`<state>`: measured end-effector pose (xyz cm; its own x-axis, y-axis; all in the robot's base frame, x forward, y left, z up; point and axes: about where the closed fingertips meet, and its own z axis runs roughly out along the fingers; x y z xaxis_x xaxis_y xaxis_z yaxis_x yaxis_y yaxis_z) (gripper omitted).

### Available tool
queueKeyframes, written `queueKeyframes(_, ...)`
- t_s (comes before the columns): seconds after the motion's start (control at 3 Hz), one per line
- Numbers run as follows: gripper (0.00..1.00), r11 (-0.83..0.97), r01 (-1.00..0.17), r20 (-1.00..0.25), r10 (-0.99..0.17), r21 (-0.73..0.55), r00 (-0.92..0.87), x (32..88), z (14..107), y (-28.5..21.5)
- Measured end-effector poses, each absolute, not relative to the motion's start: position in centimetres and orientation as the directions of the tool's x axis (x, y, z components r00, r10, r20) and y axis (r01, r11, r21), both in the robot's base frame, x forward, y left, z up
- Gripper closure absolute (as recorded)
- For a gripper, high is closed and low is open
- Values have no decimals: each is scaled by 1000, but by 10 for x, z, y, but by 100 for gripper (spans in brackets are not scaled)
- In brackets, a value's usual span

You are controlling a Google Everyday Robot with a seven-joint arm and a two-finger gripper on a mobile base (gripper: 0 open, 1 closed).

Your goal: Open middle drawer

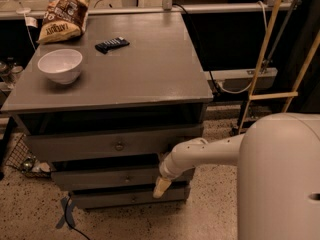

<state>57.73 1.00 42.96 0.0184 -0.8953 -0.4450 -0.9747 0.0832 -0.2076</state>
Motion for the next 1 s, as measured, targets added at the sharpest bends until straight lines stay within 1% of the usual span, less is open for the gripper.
queueKeyframes(0.33, 0, 67, -978, -467, -884, -198, 34, 587, 418, 21)
queueKeyframes(0.67, 18, 47, -981, -485, -873, -187, 51, 591, 411, 31)
queueKeyframes(1.0, 40, 47, -981, -485, -873, -187, 51, 590, 411, 31)
